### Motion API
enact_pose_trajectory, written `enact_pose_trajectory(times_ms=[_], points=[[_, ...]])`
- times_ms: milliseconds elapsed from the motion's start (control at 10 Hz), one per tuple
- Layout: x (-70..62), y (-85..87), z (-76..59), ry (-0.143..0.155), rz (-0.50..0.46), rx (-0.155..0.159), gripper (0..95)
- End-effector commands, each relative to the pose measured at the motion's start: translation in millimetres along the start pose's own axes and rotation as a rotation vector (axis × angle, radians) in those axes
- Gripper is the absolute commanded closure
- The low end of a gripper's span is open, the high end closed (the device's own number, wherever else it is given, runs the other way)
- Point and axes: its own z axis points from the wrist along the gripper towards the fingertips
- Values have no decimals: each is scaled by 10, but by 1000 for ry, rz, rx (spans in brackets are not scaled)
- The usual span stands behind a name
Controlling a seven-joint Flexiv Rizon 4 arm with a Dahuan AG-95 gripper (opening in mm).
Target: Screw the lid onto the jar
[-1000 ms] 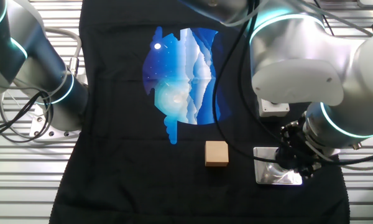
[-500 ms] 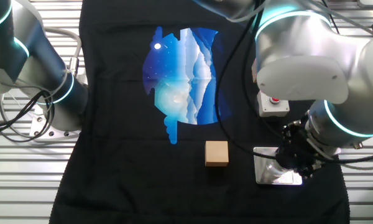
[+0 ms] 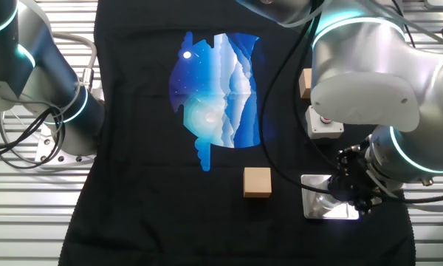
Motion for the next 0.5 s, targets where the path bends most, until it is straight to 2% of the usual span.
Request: enact_pose_trajectory(times_ms=[100, 300, 500], points=[[21, 13, 7, 16, -17, 28, 950], [19, 14, 6, 9, -9, 14, 950], [18, 14, 5, 12, -9, 19, 950]])
